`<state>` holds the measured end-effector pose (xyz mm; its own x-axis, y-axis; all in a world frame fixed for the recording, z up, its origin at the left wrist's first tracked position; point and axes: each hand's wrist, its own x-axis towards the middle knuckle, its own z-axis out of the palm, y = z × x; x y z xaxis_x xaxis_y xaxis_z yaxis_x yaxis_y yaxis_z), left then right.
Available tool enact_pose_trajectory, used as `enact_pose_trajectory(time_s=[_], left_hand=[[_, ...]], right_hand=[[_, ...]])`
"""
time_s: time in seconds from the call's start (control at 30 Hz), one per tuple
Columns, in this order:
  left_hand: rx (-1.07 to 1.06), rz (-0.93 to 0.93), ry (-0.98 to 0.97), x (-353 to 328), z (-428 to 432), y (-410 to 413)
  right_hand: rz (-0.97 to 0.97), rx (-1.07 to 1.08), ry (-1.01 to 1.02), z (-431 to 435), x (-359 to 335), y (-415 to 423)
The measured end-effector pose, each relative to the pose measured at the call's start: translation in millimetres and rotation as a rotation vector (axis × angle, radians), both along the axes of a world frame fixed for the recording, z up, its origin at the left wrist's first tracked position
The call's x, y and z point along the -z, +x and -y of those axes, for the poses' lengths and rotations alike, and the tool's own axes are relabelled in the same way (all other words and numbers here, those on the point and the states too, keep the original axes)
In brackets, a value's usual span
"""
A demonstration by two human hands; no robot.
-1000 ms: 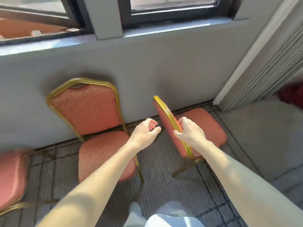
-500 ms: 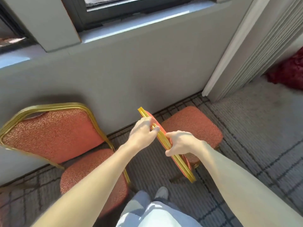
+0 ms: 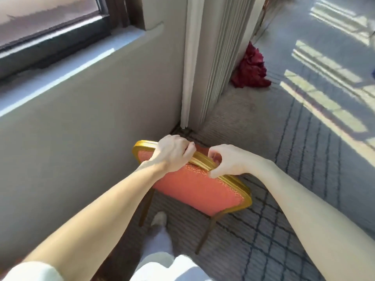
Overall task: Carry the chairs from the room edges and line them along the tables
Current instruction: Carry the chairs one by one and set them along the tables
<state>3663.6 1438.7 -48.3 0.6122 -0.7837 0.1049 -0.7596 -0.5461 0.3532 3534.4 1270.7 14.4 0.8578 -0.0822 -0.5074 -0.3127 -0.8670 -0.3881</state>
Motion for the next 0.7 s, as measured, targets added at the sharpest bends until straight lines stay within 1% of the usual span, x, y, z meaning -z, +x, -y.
enact_pose_trajectory(time_s=[0.07,0.13,0.2,0.3,0.37,0.43,0.57,0.63,0.7], left_hand=[[0.022,0.014,-0.026,-1,31,28],[0.058,0.016,-0.027,-6,59,50],[0.096,0.008,-0.016,-14,82,63],[0.151,0.009,-0.013,-26,113,84],[0.174,-0.017,-0.026,-29,129,96],[0.201,-0.058,-0.012,-32,142,108],[0.261,-0.083,0.008,-33,178,131],[0.271,-0.076,0.016,-33,200,144],[0.27,-0.067,0.024,-34,217,155]], right_hand=[[0.004,0.101,-0.007,19,4,23],[0.062,0.248,-0.013,34,3,42],[0.133,0.338,-0.025,33,5,56],[0.313,0.492,-0.106,34,12,89],[0.39,0.564,-0.207,41,18,104],[0.448,0.579,-0.323,53,23,115],[0.555,0.538,-0.466,83,32,132],[0.574,0.53,-0.484,103,34,143],[0.566,0.526,-0.447,121,31,155]])
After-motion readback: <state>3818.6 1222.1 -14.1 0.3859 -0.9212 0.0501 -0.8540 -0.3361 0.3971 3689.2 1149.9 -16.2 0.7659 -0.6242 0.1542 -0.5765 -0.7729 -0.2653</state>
